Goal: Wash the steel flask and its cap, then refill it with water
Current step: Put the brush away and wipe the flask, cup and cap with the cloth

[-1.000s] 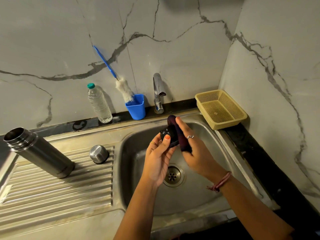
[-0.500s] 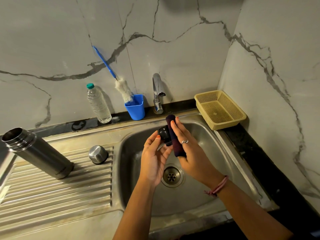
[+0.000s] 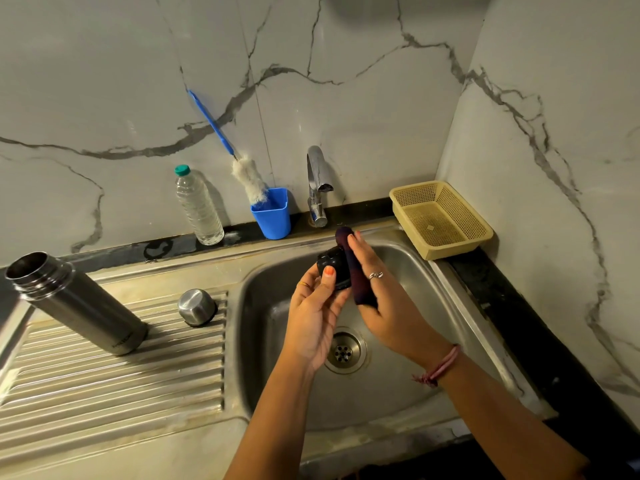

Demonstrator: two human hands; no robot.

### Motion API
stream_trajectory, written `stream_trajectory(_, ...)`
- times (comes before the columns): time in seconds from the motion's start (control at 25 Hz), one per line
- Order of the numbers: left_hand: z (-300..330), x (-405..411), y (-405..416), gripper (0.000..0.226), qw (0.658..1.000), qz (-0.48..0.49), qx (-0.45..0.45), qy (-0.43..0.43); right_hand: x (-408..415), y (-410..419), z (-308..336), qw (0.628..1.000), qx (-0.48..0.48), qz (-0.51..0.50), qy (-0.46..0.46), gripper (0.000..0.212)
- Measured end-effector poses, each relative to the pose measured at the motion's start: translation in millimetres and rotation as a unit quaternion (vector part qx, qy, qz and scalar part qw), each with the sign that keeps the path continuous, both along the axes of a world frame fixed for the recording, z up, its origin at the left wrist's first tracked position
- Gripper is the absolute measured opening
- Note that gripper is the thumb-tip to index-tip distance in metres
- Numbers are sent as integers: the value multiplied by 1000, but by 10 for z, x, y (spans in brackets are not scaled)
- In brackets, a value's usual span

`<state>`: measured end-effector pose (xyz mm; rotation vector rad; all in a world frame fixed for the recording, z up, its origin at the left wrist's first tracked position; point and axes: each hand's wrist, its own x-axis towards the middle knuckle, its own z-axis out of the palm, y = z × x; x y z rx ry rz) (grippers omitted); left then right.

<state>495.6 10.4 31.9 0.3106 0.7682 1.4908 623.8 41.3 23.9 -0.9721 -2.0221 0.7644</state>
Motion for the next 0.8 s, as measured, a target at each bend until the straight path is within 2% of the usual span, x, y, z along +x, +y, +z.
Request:
stream_trajectory(0.08, -14, -32, 19, 47, 1000, -1, -4, -11, 17, -6, -20, 1000, 18, 7, -5, 81)
stream_trajectory(0.2, 10, -10, -25, 33, 999, -42, 24, -9, 65, 39, 24, 996, -76, 15, 49, 79)
stream_trajectory(0.4, 5, 7, -6, 27, 998, -21, 51, -3, 36, -42, 13, 996, -62, 24, 56, 76)
stream_trajectory(0.52, -53, -55, -4, 31, 999, -19, 35, 7, 96, 20, 85, 987, -139, 53, 56, 79)
stream_trajectory(0.68, -78, -198, -26, 50, 997, -65, 5, 36, 222, 172, 138, 975, -196, 103, -25, 81)
stream_trajectory(0.8, -58, -225, -56, 42, 996, -78, -25, 43, 224, 268, 175, 967, -190, 140, -96, 82)
